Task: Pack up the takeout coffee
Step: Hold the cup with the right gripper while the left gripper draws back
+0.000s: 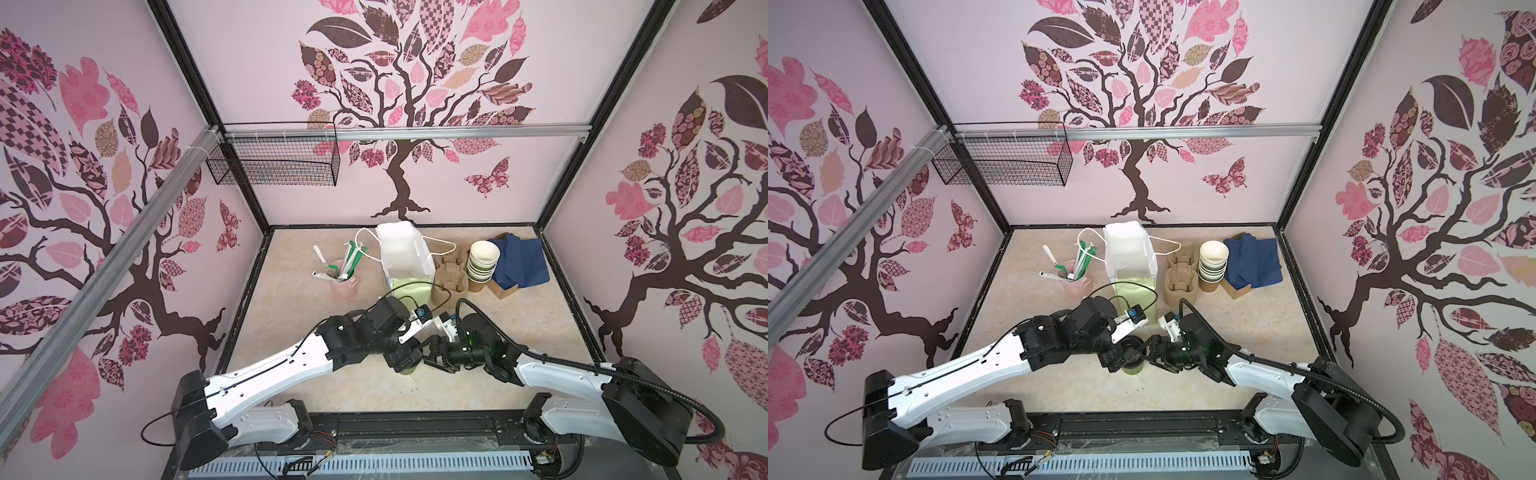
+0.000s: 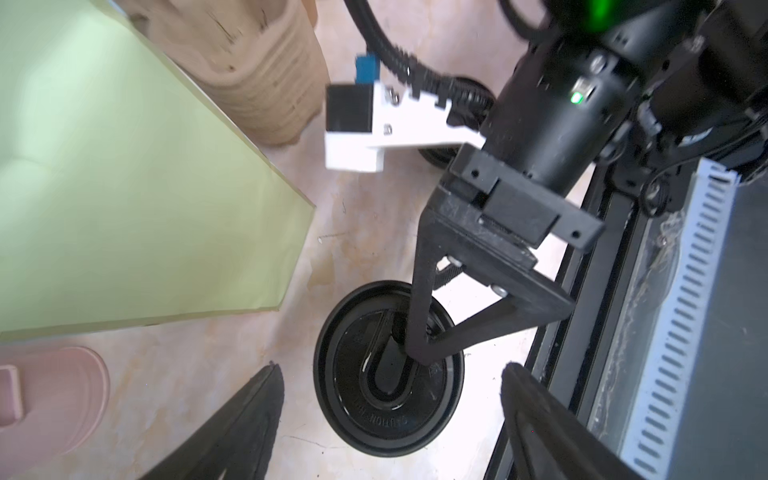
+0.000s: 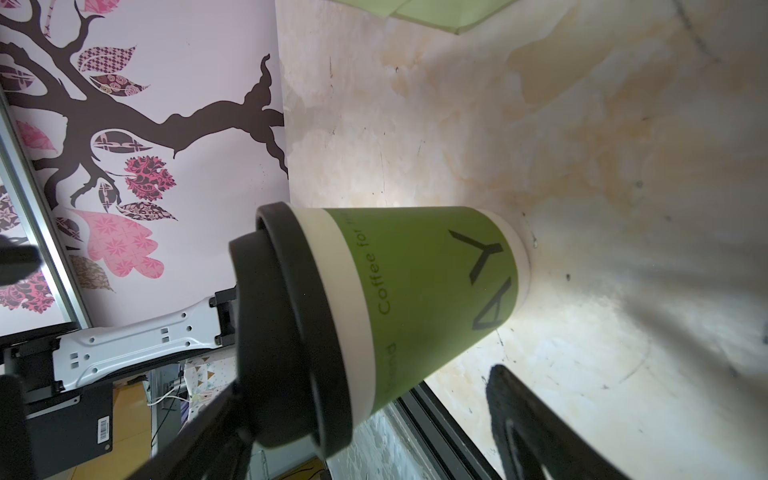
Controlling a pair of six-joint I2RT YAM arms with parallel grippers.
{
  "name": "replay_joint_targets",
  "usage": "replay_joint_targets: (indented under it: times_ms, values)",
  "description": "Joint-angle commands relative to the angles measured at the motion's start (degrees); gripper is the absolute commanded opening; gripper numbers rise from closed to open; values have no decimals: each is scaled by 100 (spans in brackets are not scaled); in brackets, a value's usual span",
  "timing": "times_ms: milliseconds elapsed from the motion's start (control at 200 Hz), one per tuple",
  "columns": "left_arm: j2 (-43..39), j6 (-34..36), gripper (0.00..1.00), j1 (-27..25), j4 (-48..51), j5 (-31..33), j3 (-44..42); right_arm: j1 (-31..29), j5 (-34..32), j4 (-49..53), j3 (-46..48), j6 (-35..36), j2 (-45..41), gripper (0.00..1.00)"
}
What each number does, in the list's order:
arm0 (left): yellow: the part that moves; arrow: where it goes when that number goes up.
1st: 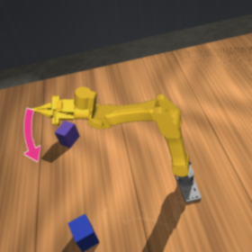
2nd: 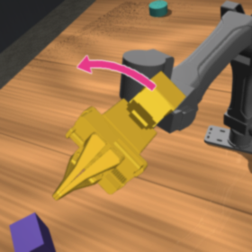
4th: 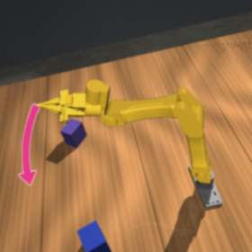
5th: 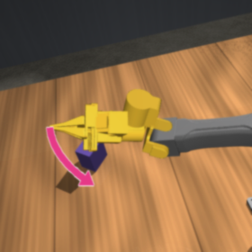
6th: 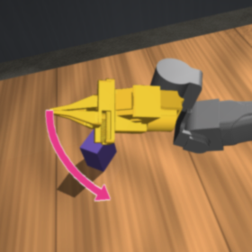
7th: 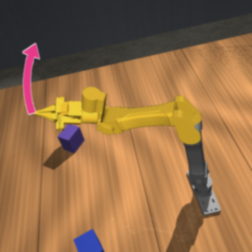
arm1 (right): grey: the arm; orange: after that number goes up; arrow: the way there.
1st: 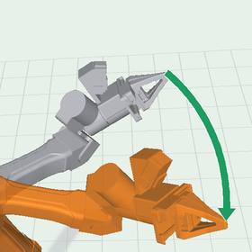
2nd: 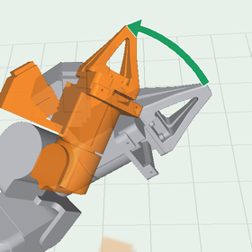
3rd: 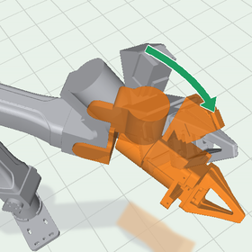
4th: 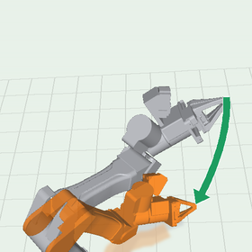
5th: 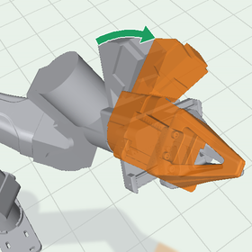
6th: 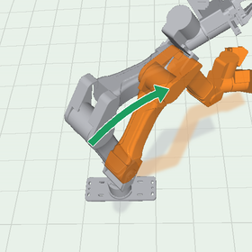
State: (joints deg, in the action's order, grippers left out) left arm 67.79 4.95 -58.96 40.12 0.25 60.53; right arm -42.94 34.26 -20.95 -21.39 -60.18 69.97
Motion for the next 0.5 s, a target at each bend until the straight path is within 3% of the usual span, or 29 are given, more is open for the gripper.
replay_joint_targets:
  times_ms: [0, 280, 490]
  values:
    - [-446, -501, 86, 40, -204, 466, -76, 18, -149, 513, -76, 134, 75, 87]
    - [-1448, -2972, 85, 227, 79, 1432, -753, 20, -3, -29, 98, -103, -503, 92]
    - [-1844, -4436, 74, 1349, 5, 175, -1459, 22, 108, -112, 78, -151, -754, 94]
